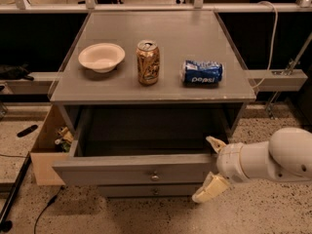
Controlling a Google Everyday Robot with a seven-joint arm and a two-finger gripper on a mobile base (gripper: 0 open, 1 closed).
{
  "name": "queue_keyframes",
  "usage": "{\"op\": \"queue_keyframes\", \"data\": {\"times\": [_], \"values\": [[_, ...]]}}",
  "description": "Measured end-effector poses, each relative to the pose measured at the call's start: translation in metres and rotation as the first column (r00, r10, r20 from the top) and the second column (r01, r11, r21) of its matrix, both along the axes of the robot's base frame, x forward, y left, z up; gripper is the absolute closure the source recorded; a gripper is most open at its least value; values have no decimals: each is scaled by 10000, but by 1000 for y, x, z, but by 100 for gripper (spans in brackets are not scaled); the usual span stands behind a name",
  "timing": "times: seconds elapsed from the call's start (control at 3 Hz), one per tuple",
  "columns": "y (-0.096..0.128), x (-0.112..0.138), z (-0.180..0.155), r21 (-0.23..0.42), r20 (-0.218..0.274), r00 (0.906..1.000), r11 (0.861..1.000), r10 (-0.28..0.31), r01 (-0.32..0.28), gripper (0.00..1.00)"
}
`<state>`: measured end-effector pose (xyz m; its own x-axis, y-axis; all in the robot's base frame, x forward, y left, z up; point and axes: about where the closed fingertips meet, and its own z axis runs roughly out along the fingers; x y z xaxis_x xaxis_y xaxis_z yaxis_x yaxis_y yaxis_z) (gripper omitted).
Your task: Open top drawer
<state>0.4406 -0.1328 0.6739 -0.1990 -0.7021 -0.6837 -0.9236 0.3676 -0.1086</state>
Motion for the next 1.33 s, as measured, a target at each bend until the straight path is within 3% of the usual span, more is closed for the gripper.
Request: {"op": "queue_keyframes", "data": {"times": [0.33,1.0,1.33], "values": [[5,11,-25,-47,-74,9998,9998,194,-195,0],[6,11,-27,-36,-89,9997,9998,207,-207,42],[5,8,-24,-40,-74,9998,9998,209,-209,73]]}}
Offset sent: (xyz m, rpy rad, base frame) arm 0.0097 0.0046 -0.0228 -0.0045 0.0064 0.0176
